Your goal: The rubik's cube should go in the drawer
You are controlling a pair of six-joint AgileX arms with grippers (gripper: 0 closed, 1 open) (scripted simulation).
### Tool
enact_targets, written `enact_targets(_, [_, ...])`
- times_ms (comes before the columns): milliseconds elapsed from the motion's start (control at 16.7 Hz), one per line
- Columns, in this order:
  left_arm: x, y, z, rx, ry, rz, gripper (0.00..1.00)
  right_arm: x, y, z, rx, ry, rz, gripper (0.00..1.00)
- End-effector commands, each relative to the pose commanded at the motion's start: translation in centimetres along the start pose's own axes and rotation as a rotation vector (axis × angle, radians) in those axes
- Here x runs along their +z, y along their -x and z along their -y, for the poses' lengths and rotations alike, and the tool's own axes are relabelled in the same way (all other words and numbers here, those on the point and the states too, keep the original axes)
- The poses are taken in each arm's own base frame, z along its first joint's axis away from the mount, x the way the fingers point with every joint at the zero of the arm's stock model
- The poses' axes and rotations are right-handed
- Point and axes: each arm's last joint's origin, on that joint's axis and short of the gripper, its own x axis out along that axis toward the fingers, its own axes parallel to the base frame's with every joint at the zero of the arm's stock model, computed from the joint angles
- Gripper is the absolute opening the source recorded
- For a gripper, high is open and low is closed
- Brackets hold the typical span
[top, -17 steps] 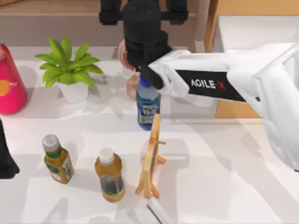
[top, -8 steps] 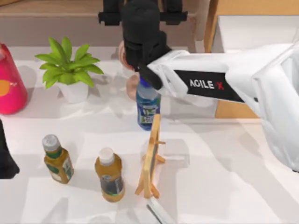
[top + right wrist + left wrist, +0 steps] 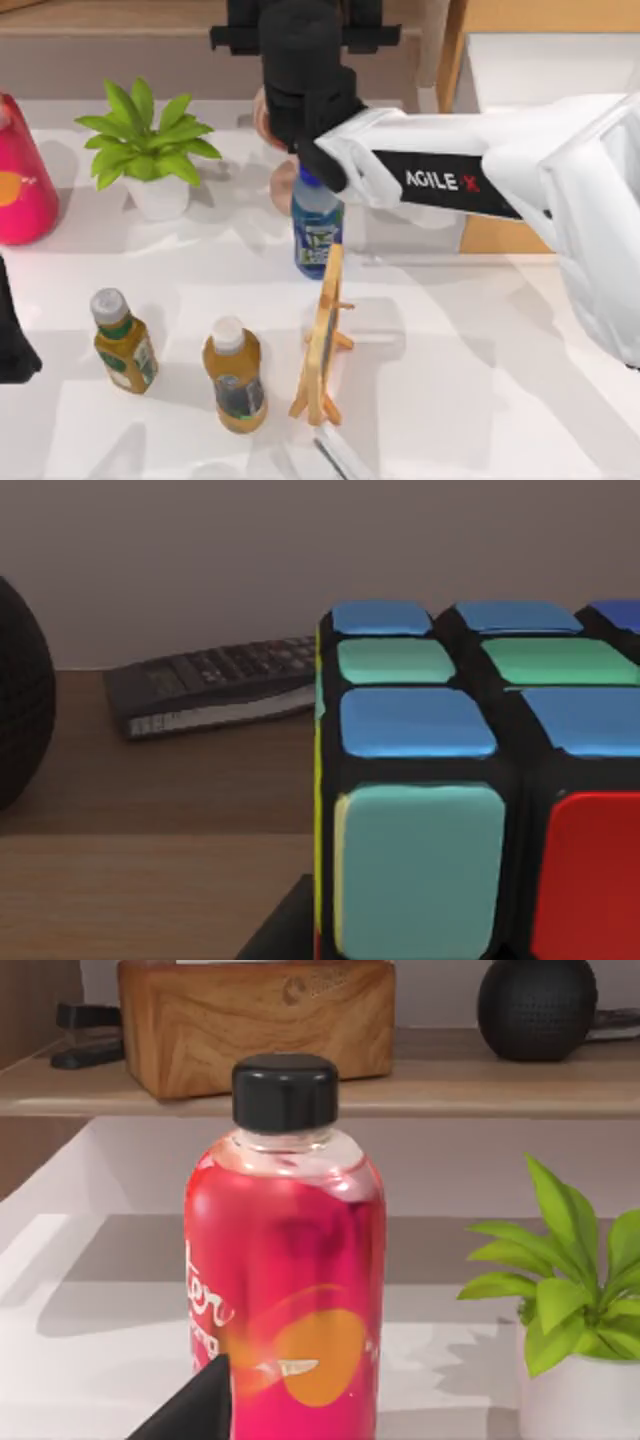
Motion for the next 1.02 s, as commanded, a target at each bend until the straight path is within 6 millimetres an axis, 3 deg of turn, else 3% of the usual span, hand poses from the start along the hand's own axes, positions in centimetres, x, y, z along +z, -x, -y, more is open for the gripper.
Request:
enact_targets(120, [0.0, 0.0, 0.0, 0.000, 0.000, 0.000, 1.00, 0.0, 0.0, 0.0, 0.000, 0.000, 0.000, 0.00])
enact_targets(660, [0.0, 0.0, 0.0, 0.000, 0.000, 0.000, 1.00, 0.2, 0.0, 0.1, -0.001, -0.003, 0.001, 0.00])
enact_targets(1020, [0.0, 0.0, 0.0, 0.000, 0.000, 0.000, 1.00, 2.1, 2.0, 0.1, -0.001, -0.003, 0.001, 0.00])
